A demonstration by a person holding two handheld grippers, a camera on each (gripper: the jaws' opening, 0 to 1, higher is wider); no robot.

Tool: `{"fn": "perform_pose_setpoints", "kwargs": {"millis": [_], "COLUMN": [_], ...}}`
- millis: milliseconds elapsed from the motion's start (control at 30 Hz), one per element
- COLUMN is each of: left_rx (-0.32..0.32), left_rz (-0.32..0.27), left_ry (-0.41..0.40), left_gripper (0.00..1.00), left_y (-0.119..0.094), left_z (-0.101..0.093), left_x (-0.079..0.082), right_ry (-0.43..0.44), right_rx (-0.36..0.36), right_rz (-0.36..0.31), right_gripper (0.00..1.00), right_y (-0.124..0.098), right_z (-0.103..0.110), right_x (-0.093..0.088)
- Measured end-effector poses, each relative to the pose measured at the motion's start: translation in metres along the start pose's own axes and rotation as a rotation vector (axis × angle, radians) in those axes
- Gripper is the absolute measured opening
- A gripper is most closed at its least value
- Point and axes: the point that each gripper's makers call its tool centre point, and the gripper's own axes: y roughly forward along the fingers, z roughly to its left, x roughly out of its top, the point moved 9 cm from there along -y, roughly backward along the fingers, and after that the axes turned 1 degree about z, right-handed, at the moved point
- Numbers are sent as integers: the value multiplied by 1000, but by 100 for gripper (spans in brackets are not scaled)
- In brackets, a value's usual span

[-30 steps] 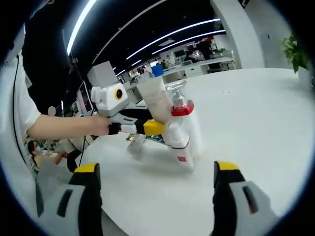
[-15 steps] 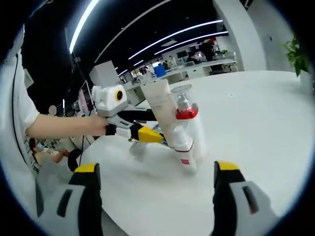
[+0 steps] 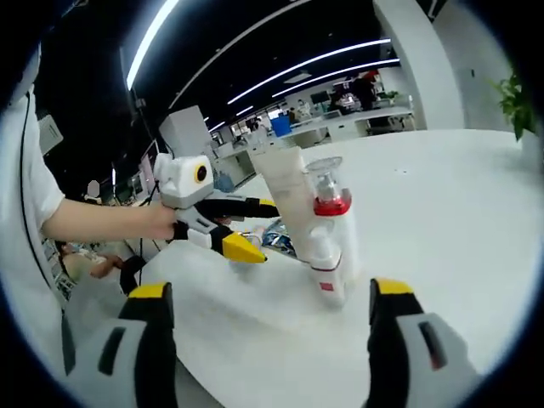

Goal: Arrange the skincare products in the storage area until every visible bottle or jar stands upright without overlapping.

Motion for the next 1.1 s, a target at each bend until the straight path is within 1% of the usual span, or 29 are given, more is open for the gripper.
{"fn": "perform_pose_setpoints", "kwargs": {"millis": [200,567,733,833,933,1100], "left_rx": [32,92,118,124,131,156], "left_rz": [28,37,51,73,70,60], "left_ry": [-45,-124,-161,-208,-205,-217], "left_gripper": [76,90,94,95,97,97], "left_y": [-12,-35,-46,-55,-63,-75], "left_z": [-4,-18,-26,-33,-41,-47], "left_x": [-4,-12,-18,-21,-21,-25], "right_ry": [-9,-23,-22,-21,-16,-13], "right_rx": [7,12,12,14,16,20], "right_rz": [-4,-18,-22,-21,-20,-16], "right_gripper": [96,96,95,95,95,95], "right_y": [-1,-8,-12,-15,-18,-20], "right_z": [3,9,13,16,19,24], "right_x": [3,5,3,0,-3,-7]}}
